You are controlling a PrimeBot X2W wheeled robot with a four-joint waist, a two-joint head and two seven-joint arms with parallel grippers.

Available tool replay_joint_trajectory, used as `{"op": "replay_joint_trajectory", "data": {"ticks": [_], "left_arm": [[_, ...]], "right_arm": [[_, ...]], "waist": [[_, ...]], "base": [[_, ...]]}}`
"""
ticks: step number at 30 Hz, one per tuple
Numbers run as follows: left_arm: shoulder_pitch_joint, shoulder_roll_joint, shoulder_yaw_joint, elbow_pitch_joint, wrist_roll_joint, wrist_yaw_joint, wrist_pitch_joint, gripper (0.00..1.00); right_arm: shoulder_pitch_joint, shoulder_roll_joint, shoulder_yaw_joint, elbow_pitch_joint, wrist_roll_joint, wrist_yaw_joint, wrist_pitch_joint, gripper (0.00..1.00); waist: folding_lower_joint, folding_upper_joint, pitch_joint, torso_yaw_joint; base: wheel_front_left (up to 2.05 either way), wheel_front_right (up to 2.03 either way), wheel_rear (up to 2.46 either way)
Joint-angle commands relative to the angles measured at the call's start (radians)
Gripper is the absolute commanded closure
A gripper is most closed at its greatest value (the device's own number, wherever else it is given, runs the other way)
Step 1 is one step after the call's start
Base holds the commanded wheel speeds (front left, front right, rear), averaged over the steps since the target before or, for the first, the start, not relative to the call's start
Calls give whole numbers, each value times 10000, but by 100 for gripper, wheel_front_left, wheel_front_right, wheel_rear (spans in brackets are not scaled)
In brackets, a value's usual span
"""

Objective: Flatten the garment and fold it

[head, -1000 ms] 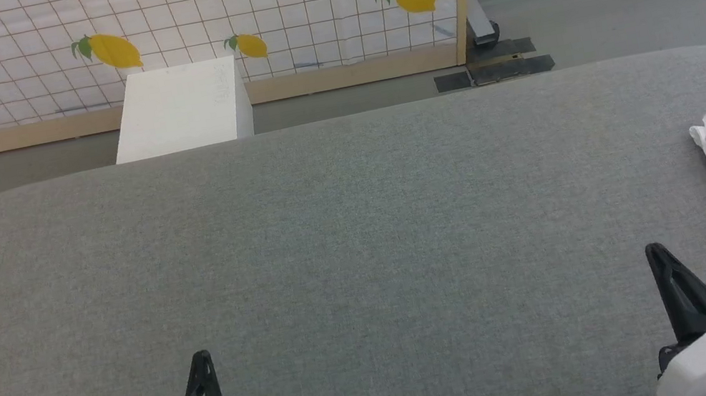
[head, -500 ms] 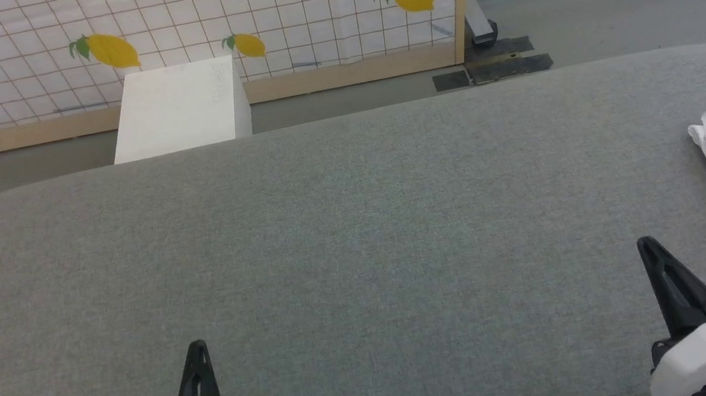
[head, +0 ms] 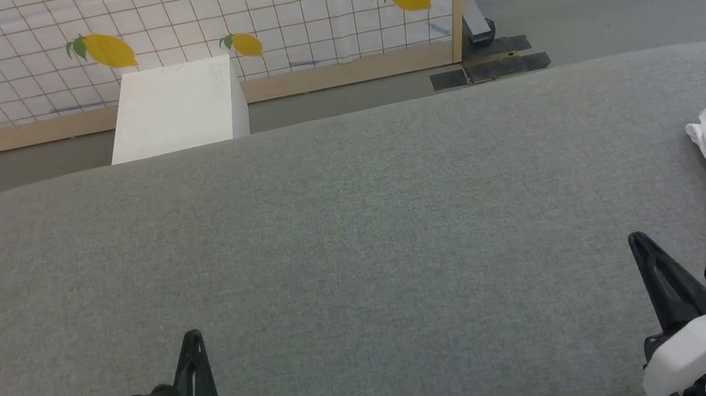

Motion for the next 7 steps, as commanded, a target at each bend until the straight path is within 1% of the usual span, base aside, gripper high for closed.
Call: {"op": "replay_joint_trajectory", "data": {"ticks": [1, 7], "left_arm": [[-207, -43, 88, 46, 195, -117, 57, 100], [-342, -65, 192, 90, 275, -231, 197, 100]], "right_arm": [[-251, 17, 39, 33, -101, -11, 30, 100], [-342, 19, 107, 48, -140, -12, 55, 100]], "waist": [[0, 0, 2, -3], [0, 0, 9, -18]], "base": [[0, 0, 0], [0, 0, 0]]}}
